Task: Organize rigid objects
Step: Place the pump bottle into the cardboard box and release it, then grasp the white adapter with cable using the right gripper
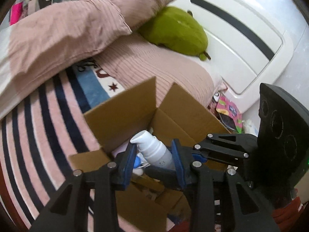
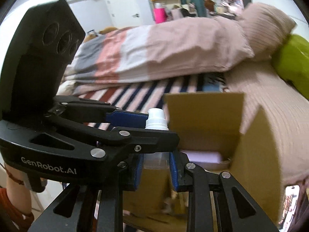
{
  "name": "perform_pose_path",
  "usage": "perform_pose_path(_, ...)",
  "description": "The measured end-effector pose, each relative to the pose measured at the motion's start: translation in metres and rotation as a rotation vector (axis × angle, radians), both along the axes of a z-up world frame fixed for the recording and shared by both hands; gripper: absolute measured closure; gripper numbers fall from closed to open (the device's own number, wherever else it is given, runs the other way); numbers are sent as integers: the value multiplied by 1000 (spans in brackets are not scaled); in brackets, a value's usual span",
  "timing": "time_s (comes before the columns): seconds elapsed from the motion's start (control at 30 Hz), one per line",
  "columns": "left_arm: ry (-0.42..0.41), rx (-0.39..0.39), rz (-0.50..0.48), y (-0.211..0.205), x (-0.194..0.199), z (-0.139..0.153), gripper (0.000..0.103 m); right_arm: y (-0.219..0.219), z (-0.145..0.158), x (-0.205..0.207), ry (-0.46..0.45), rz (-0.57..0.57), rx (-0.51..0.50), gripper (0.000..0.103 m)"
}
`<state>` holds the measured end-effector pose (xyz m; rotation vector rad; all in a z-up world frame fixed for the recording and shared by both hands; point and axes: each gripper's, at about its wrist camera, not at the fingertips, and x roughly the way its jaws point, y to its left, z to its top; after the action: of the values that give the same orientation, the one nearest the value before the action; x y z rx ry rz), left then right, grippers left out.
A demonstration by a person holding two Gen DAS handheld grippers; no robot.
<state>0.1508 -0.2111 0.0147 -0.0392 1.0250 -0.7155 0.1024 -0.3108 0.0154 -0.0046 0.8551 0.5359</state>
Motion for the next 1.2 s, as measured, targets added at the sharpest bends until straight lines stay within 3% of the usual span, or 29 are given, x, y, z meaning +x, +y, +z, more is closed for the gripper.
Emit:
perform_pose_path(0.1, 28, 36, -12, -17, 6, -6, 66, -9, -5, 6, 30, -23, -57, 83)
perform_pose_path(0.2, -2, 99, -11, -23, 2, -4, 49, -9, -9, 7, 29, -51, -161, 83)
perform_pose_path(0.33, -18, 77, 0, -10, -2, 2, 38, -12, -8, 4, 1, -67, -239, 61)
perform_pose_path(0.57, -69, 51, 85, 45, -15, 17, 32, 5, 4, -6, -1, -31, -194, 61)
perform_pose_path(0.73, -131, 56, 200, 114, -35, 24, 30, 56, 23, -25, -55, 89, -132, 61)
perform_pose_path(0.87, -141, 63, 299, 178, -51, 11, 29, 108, 26, -44, -62, 201, -93, 61)
perform_pose_path(1.03, -132, 65, 389, 238, -71, -22, 29, 164, -9, -55, 10, 285, -100, 60)
perform_pose_path(1.2, -102, 68, 410, 267, -87, -58, 29, 186, -84, -52, 72, 225, -231, 61)
